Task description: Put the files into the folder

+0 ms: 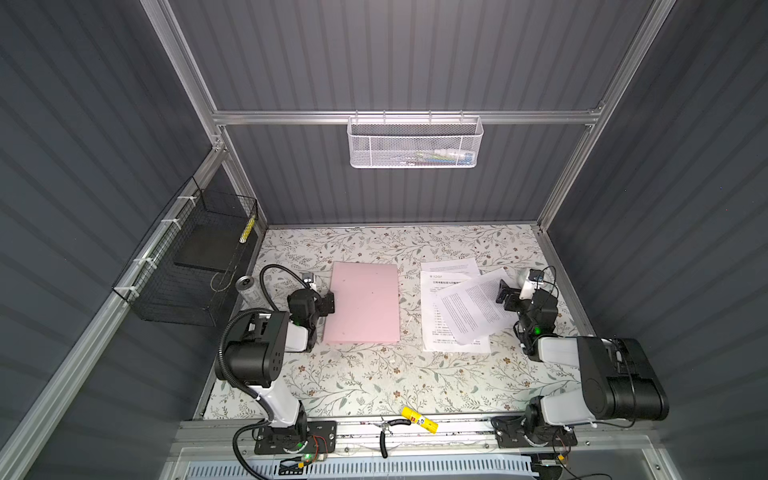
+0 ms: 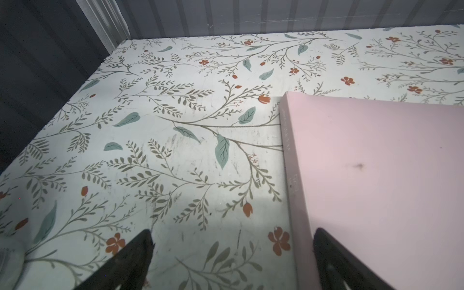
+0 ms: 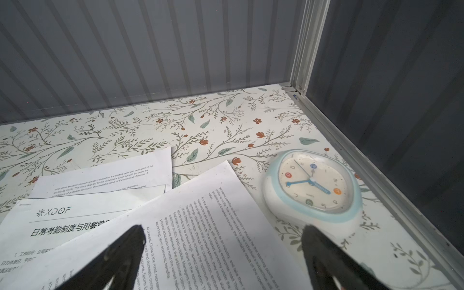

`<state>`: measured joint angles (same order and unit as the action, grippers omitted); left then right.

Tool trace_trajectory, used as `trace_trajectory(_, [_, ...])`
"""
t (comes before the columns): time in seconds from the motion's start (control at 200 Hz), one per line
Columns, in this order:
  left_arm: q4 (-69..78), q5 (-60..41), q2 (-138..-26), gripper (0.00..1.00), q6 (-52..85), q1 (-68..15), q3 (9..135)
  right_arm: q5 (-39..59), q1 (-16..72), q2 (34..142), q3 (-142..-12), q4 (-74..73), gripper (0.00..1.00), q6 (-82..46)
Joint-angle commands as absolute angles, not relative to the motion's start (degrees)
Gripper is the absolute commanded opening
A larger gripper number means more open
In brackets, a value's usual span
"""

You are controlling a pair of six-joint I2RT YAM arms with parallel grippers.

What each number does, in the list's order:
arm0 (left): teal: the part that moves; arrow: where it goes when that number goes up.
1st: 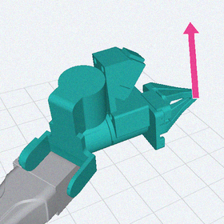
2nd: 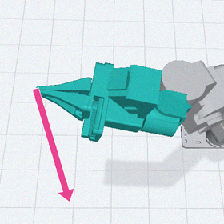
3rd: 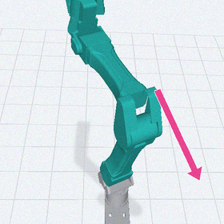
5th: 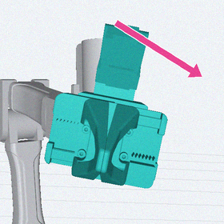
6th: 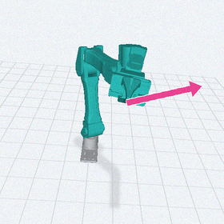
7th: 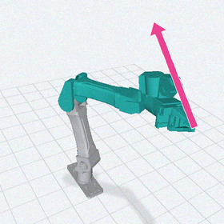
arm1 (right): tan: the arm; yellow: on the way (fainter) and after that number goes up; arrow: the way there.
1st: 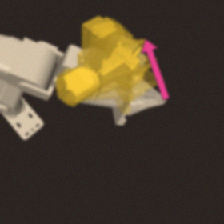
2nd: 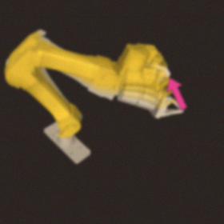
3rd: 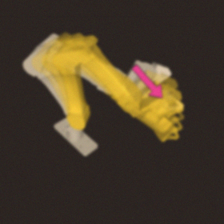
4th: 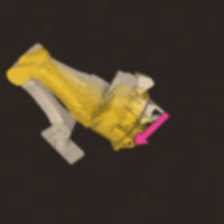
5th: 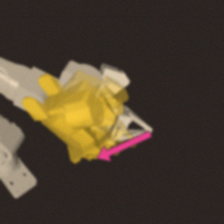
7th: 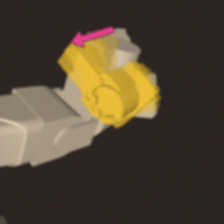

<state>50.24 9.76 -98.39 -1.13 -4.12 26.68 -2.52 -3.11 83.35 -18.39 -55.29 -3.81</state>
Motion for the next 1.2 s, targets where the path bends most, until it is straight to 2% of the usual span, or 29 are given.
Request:
trace_trajectory(0.0, [51.06, 8.99, -98.44, 1.0, -1.14, -3.78, 27.69, -1.94, -3.34, 83.58, -18.59, -56.07, 0.99, -3.5])
trace_trajectory(0.936, [51.11, 8.97, -98.35, 1.0, -1.14, -3.78, 27.6, -1.32, -3.69, 83.61, -19.08, -55.17, 0.99, -3.64])
trace_trajectory(1.051, [52.11, 11.29, -98.07, 1.0, -1.03, -3.99, 27.22, -0.26, -3.69, 83.2, -19.13, -54.76, 0.99, -3.19])
trace_trajectory(1.121, [46.74, 14.5, -95.88, 1.0, -0.19, -4.45, 29.12, 0.11, -3.37, 81.52, -20.83, -50.44, 0.99, -2.62])
trace_trajectory(1.196, [30.58, 16.23, -92.03, 1.0, 1.59, -4.66, 35.17, -1.24, -2.9, 76.91, -26.37, -36.98, 0.99, -2.59])
